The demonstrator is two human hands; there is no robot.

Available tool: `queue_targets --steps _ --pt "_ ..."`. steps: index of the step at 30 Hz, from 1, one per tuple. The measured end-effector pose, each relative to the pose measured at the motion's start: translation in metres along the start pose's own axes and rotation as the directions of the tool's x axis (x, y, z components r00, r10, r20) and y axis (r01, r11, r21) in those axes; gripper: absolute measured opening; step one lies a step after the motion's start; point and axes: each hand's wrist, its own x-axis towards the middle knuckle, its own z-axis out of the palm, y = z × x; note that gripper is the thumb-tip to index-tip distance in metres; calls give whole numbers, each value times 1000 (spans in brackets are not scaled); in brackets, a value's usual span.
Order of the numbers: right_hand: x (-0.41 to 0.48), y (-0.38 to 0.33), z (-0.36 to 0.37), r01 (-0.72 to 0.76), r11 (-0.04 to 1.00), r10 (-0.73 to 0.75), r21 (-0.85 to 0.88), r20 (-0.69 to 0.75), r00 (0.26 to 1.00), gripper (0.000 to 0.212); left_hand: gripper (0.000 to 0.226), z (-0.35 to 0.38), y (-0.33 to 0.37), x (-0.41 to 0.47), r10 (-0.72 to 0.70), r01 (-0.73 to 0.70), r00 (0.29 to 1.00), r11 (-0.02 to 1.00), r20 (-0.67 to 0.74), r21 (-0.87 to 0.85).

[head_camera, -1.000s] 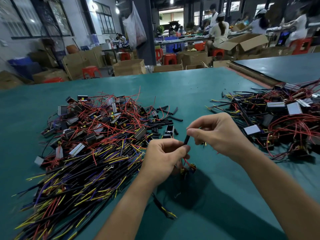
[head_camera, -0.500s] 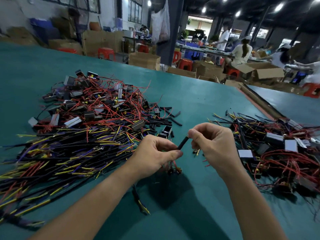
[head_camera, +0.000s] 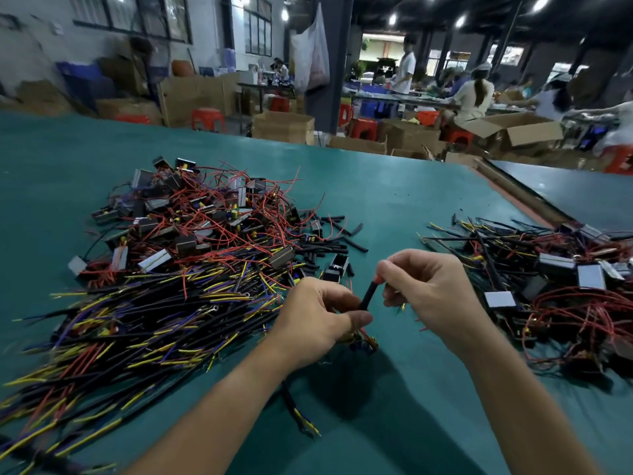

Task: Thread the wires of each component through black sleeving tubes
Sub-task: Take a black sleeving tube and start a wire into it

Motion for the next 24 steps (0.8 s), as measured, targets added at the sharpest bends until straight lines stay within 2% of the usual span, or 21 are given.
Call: queue_targets --steps 3,6,9,12,17,21,22,24 --pt "-1 0 0 29 999 -30 -43 -22 999 21 9 1 1 -1 -14 14 999 1000 37 1" --pt "-1 0 1 38 997 -40 -62 -19 999 22 22 4 1 -2 -44 40 998 991 33 125" --pt "0 1 1 35 997 -36 -71 -6 999 22 16 6 -2 -2 -36 27 999 968 31 251" --pt "2 5 -1 16 997 -18 -79 -29 999 24 8 10 -1 -5 -27 14 999 961 44 277" --pt "3 4 1 -54 999 54 6 -81 995 26 21 11 1 -7 40 -48 999 895 28 443" --pt "3 1 4 -140 967 165 211 -108 980 24 24 10 0 -6 60 -47 998 885 -12 463" --pt "6 0 7 -137 966 165 219 -113 980 21 23 9 -2 -4 57 -43 998 888 -18 457" --pt "19 -1 13 -92 991 102 94 -109 989 20 23 8 -4 -2 37 -17 999 900 -37 436"
